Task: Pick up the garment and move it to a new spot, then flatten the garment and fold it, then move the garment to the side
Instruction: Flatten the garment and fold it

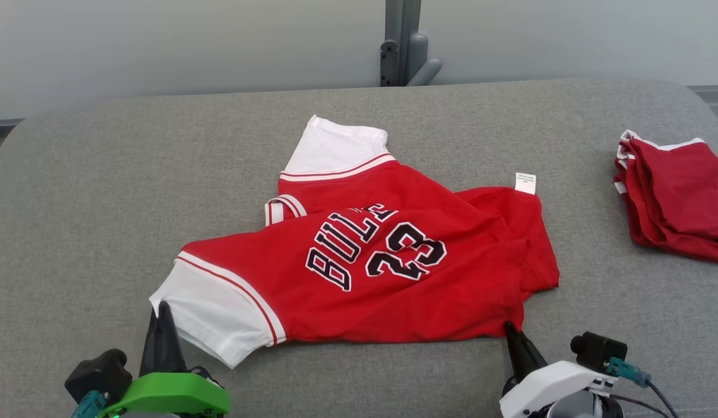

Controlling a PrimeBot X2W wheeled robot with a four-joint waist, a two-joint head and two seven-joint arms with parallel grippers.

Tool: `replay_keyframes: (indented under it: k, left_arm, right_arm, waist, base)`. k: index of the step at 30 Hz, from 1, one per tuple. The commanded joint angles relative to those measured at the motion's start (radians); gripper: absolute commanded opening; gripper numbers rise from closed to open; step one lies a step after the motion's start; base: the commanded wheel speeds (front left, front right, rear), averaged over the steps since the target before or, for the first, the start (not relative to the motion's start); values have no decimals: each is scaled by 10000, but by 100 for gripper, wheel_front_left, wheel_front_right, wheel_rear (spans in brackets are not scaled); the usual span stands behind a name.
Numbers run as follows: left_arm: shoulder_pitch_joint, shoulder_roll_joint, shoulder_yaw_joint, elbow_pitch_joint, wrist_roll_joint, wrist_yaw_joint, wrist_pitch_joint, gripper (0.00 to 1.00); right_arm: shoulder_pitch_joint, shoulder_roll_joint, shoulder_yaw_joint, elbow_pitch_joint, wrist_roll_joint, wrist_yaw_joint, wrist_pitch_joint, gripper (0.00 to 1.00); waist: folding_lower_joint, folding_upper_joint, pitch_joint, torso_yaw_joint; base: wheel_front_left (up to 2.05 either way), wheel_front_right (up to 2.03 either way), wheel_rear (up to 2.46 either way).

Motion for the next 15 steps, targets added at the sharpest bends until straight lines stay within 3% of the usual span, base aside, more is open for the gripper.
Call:
replay_keyframes:
  k: [1, 15]
  left_arm:
    - [-179, 22, -6, -22, -61, -57, -78, 0]
    - [-1307, -166, -429, -958, -1117, -631, -313, 0]
  right_arm:
    - [-41, -40, -93, -178, -56, -6, 0, 0]
    - [466, -33, -1508, -4452, -221, -4, 0, 0]
  waist:
    - [0, 0, -34, -37]
    - [0, 0, -643, -550]
  base:
    - [0, 0, 0]
    - [0, 0, 0]
